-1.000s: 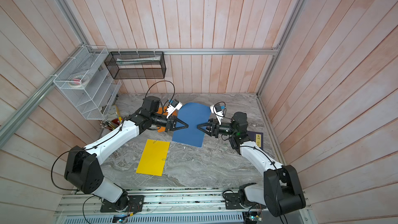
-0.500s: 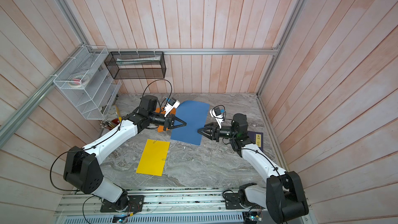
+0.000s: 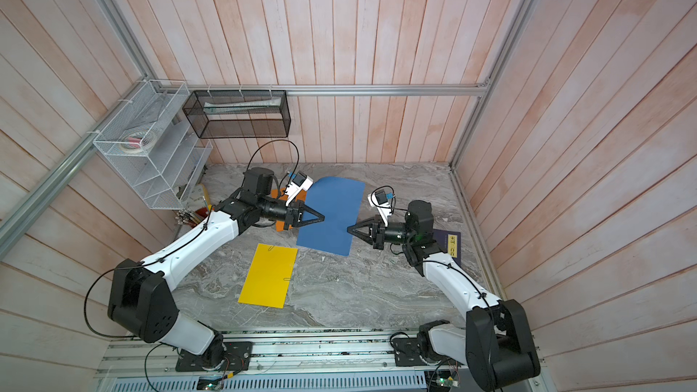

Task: Unclip the paperclips from the documents
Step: Remove the paper clip from the document.

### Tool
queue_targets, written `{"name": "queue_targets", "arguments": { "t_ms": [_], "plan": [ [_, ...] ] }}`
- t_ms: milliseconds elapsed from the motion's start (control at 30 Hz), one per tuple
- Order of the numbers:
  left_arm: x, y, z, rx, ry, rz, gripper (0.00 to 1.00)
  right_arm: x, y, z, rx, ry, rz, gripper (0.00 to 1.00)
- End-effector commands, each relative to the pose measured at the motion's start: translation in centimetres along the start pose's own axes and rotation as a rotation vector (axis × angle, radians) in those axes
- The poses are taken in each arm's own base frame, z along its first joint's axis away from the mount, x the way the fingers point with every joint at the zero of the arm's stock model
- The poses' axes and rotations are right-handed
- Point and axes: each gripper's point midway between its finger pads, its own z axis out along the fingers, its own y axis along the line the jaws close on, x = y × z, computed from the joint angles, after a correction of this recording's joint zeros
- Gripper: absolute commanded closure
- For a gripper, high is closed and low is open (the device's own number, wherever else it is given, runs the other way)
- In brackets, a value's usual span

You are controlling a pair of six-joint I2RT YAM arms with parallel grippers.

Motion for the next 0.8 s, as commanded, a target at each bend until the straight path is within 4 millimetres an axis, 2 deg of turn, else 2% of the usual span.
{"name": "queue_targets", "arguments": {
  "t_ms": [0, 767],
  "plan": [
    [-0.12, -0.78, -0.56, 0.005, -0.008, 0.032, 1.0, -0.09, 0.05, -0.4, 0.005, -0.013, -0.002, 0.92],
    [-0.08, -0.74, -0.87, -0.008, -0.008, 0.045, 1.0, 0.23, -0.19, -0.46, 0.011, -0.006, 0.013, 0.96]
  ]
}}
